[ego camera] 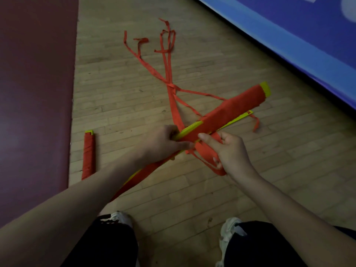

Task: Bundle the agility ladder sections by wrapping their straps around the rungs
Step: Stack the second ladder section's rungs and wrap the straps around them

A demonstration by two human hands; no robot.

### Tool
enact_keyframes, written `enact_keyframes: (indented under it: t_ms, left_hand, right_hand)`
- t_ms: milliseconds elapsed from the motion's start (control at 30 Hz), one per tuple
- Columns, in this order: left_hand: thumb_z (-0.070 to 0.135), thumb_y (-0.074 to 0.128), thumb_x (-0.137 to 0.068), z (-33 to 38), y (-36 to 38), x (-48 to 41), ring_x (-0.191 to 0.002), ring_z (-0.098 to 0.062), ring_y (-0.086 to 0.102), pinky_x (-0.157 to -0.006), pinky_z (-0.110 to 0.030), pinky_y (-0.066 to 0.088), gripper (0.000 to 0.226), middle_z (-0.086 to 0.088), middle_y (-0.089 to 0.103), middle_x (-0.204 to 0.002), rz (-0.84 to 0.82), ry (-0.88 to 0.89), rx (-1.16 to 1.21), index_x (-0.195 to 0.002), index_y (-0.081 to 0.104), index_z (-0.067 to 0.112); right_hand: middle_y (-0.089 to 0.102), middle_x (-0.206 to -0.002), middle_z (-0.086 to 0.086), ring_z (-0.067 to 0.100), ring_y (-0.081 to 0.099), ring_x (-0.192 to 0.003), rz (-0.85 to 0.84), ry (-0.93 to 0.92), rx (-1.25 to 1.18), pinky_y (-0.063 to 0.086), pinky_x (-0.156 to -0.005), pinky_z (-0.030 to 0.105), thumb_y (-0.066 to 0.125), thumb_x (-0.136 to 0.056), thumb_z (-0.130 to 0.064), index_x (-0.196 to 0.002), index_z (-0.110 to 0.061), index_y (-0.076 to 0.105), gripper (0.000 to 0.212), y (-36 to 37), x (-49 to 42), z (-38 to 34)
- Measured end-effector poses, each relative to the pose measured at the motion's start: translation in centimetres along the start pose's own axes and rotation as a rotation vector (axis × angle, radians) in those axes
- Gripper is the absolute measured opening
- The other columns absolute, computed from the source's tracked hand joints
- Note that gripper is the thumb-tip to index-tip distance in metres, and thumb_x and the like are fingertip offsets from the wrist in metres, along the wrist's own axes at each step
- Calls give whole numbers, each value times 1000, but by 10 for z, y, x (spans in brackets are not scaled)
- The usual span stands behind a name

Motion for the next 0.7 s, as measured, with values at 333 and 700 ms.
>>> enact_keyframes:
  t_ms: [333,700]
  left_hand:
    - [49,38,-98,40,31,14,-96,-31,63,-62,-34,37,47,0,54,-121,219,250,-831,-139,32,28]
    - [35,57,-94,20,37,9,-77,-31,67,-72,-46,55,26,-15,62,-93,-137,-25,462,-96,43,12]
  right_hand:
    - [41,-40,-4,9,37,-35,121,150,-98,29,-37,20,75,-77,-45,-56,-15,57,41,-4,1,18]
    - [34,-38,-8,3,29,-31,19,186,-369,22,-32,16,73,-81,-31,-67,-14,49,32,-1,-3,12]
Point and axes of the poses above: each hand's wrist, its own x-axis away from the middle knuckle, its own y-axis out of the palm, z = x × y, the point moved 10 cm from there along -x, towards the middle knuckle
